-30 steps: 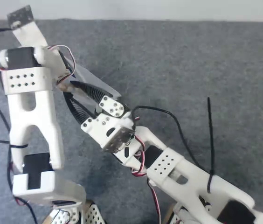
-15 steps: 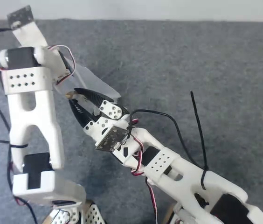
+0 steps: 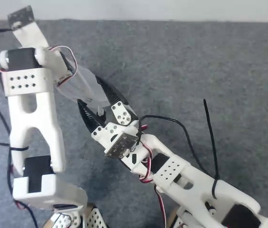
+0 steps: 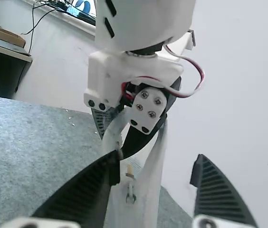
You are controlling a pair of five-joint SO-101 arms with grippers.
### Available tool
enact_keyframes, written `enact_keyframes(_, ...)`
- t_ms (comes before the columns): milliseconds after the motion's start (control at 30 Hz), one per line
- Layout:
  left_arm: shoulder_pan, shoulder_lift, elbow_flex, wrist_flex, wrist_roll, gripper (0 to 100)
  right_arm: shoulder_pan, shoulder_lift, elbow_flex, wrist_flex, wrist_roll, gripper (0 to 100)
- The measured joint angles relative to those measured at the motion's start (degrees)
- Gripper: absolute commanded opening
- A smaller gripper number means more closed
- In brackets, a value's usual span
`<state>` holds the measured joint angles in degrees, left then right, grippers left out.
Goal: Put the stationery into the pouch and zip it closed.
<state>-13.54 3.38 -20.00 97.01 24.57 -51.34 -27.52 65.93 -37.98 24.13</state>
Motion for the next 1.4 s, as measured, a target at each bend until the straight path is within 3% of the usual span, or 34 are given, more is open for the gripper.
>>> enact_keyframes(467,-3.1,0.0,0.0,0.0,0.0,1,1.7,-1.6,0.3,3.2,0.1,21.7)
enact_keyframes(667,-3.1,0.0,0.0,0.0,0.0,1,2.1,-11.4,4.7,14.2,0.0,21.7)
enact_keyframes(1000,-3.1,0.0,0.0,0.0,0.0,1,1.1,-28.9,6.2,36.6,-12.1,21.7)
enact_keyframes(1200,-3.1,0.0,0.0,0.0,0.0,1,-4.0,-29.7,8.9,36.8,-13.6,21.7)
enact_keyframes(1400,-3.1,0.0,0.0,0.0,0.0,1,-4.6,-28.6,8.9,36.8,-14.0,21.7)
